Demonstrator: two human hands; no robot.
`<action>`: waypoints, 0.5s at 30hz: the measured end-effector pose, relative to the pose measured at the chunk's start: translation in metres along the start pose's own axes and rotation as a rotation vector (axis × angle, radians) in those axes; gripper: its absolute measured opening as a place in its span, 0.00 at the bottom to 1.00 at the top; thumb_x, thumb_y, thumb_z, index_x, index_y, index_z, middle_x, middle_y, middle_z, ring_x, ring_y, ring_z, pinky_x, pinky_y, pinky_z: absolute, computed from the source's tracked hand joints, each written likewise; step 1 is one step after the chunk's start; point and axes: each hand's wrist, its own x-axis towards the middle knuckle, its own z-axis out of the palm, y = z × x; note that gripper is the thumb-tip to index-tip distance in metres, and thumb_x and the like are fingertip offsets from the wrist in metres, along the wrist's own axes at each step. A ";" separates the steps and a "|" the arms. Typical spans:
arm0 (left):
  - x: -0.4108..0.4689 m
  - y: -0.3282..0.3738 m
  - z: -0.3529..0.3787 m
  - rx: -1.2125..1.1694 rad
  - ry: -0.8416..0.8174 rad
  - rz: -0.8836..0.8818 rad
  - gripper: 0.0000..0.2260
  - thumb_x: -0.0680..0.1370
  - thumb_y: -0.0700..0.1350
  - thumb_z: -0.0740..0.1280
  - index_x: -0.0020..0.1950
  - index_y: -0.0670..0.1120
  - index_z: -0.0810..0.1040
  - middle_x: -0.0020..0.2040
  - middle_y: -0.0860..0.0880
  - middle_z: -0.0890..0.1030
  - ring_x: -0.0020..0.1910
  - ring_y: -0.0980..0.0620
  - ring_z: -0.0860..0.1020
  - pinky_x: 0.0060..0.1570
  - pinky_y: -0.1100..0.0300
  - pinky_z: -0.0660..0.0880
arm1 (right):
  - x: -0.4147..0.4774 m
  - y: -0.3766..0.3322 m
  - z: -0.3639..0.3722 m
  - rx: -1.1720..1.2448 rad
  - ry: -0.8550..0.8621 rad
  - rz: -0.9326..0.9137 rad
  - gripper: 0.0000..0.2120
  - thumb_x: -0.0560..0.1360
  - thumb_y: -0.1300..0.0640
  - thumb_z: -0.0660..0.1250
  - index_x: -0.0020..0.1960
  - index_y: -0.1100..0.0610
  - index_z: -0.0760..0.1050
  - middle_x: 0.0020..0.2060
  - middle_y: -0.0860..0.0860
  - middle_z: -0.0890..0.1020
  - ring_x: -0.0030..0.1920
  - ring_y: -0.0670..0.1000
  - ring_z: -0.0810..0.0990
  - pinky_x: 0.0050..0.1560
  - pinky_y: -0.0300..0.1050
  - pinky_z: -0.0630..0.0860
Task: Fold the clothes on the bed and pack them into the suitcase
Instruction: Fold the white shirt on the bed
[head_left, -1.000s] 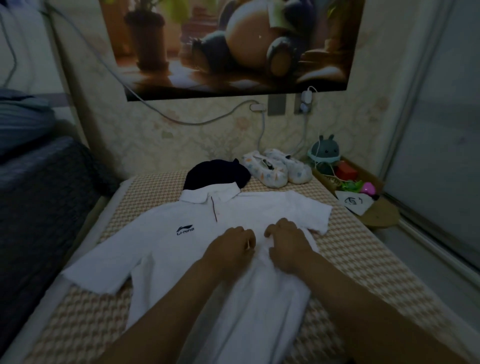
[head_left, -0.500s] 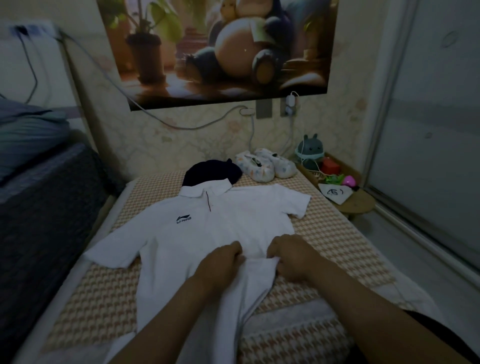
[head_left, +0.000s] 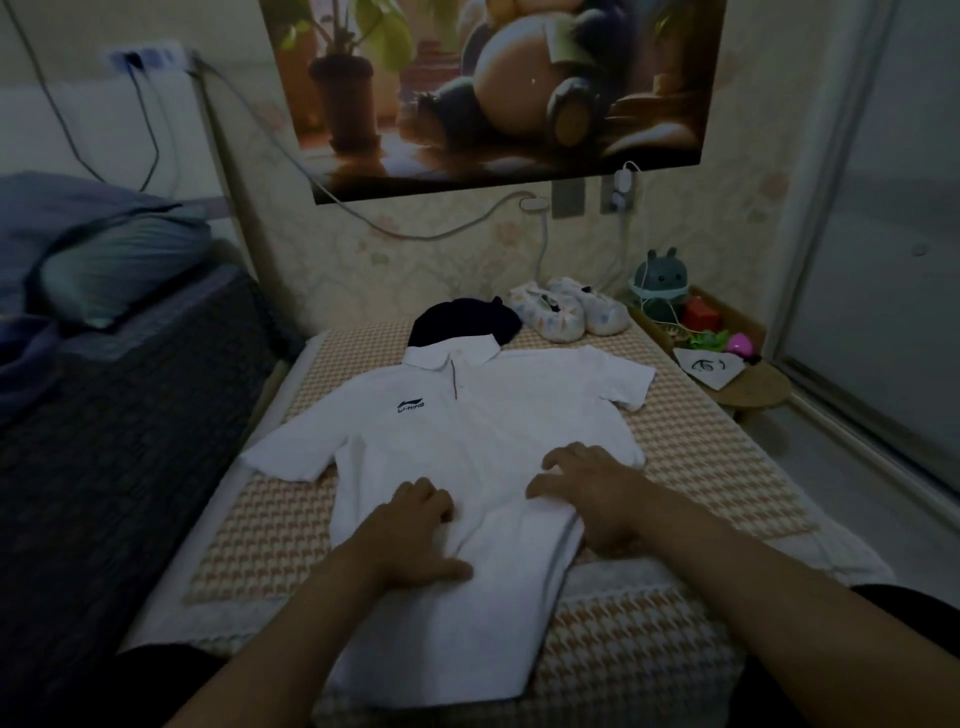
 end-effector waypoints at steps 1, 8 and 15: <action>-0.008 -0.006 0.003 0.071 -0.028 -0.028 0.36 0.62 0.77 0.59 0.60 0.55 0.67 0.57 0.55 0.66 0.57 0.53 0.65 0.55 0.50 0.70 | 0.004 -0.010 0.003 -0.020 -0.010 -0.021 0.28 0.68 0.51 0.70 0.67 0.44 0.68 0.65 0.51 0.66 0.64 0.54 0.65 0.63 0.50 0.62; -0.045 -0.032 0.004 -0.048 0.184 -0.088 0.19 0.80 0.61 0.57 0.40 0.47 0.74 0.38 0.52 0.76 0.44 0.50 0.77 0.37 0.59 0.67 | 0.010 -0.019 -0.014 -0.011 0.141 0.111 0.09 0.75 0.54 0.64 0.52 0.52 0.80 0.55 0.50 0.81 0.56 0.53 0.77 0.56 0.43 0.66; -0.072 -0.038 -0.001 -0.096 0.120 -0.126 0.24 0.68 0.74 0.61 0.41 0.53 0.71 0.40 0.54 0.73 0.41 0.53 0.72 0.40 0.55 0.71 | 0.007 -0.025 -0.004 0.085 -0.084 0.079 0.29 0.68 0.43 0.70 0.66 0.38 0.63 0.63 0.47 0.72 0.61 0.51 0.73 0.63 0.50 0.69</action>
